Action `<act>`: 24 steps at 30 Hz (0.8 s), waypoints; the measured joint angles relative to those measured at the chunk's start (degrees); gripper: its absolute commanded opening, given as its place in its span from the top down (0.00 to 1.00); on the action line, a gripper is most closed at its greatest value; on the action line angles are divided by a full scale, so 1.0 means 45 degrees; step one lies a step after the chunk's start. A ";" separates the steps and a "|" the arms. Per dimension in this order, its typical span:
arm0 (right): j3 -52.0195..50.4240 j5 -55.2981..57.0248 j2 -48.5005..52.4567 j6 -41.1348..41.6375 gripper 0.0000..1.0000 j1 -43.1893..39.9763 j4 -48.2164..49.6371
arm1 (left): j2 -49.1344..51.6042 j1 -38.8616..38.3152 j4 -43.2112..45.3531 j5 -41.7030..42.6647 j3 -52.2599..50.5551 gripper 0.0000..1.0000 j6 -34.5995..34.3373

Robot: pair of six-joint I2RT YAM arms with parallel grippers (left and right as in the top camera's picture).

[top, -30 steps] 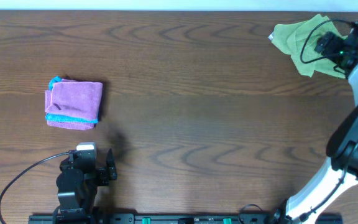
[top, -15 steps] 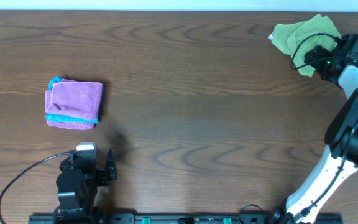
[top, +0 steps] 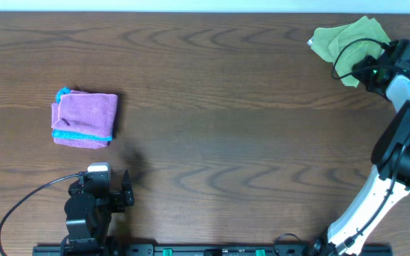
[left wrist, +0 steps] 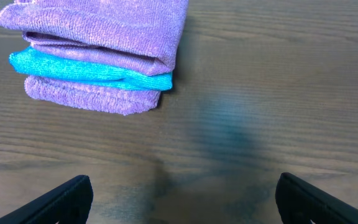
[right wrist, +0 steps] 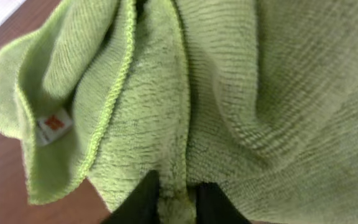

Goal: Fold the cloth
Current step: 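Grasp a green cloth corner with the right gripper and drag it left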

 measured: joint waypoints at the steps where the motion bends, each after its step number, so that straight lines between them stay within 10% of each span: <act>1: 0.0000 -0.0068 0.0000 -0.0010 0.99 0.0000 -0.0015 | 0.0000 0.0000 -0.0005 0.0000 0.0005 0.05 0.0000; 24: 0.0180 -0.1540 -0.3857 -0.2429 0.99 0.1535 -0.7266 | 0.0000 0.0000 -0.0005 0.0000 0.0000 0.04 0.0000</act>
